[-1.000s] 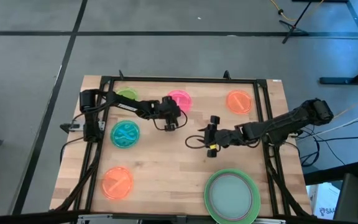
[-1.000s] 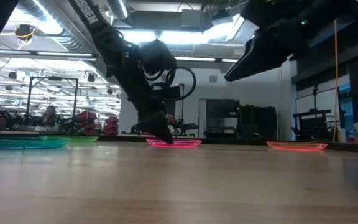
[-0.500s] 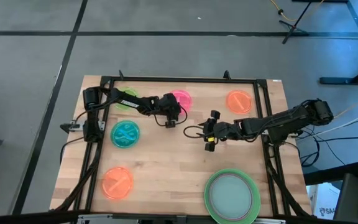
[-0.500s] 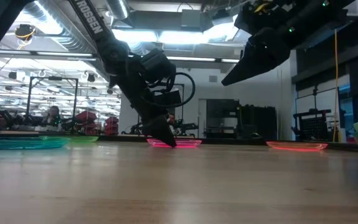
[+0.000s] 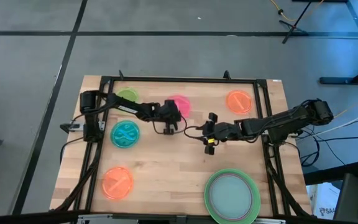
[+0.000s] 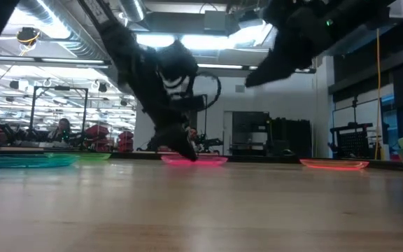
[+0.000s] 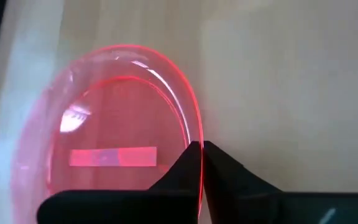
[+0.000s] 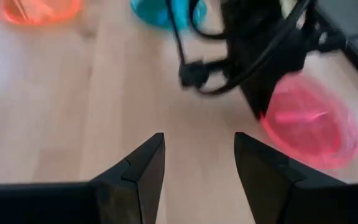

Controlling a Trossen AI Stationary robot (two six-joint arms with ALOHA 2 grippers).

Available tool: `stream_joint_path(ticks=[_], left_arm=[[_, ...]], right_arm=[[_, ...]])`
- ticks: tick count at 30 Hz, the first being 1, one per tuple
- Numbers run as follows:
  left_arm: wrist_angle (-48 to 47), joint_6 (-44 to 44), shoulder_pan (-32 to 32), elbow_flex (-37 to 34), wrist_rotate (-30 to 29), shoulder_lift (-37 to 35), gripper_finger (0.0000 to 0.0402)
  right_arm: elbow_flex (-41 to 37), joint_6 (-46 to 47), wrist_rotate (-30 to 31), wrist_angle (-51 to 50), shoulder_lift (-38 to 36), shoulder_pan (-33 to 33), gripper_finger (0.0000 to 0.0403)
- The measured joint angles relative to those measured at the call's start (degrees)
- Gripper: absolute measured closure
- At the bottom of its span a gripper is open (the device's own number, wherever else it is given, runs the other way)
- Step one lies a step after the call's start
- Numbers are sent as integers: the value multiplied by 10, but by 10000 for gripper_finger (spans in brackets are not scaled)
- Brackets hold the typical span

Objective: Stack plastic plates
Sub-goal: Stack the light pink plate on the blue plate

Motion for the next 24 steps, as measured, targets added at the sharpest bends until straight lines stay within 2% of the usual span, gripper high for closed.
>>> stream_joint_path(ticks=[5,12,17,20,24], left_arm=[[-28,-8,-55,1,-16,-54,398],[-39,-10,-167,0,-21,-99,400],[-27,18,-237,1,-25,-103,399],[-19,14,-261,1,-64,-103,399],[-12,14,-279,1,-80,-103,399]], right_arm=[[16,-48,17,1,0,29,219],[20,-119,12,6,0,67,219],[20,-154,-51,3,0,70,219],[20,-153,-99,4,1,77,219],[20,-181,-105,6,23,89,219]])
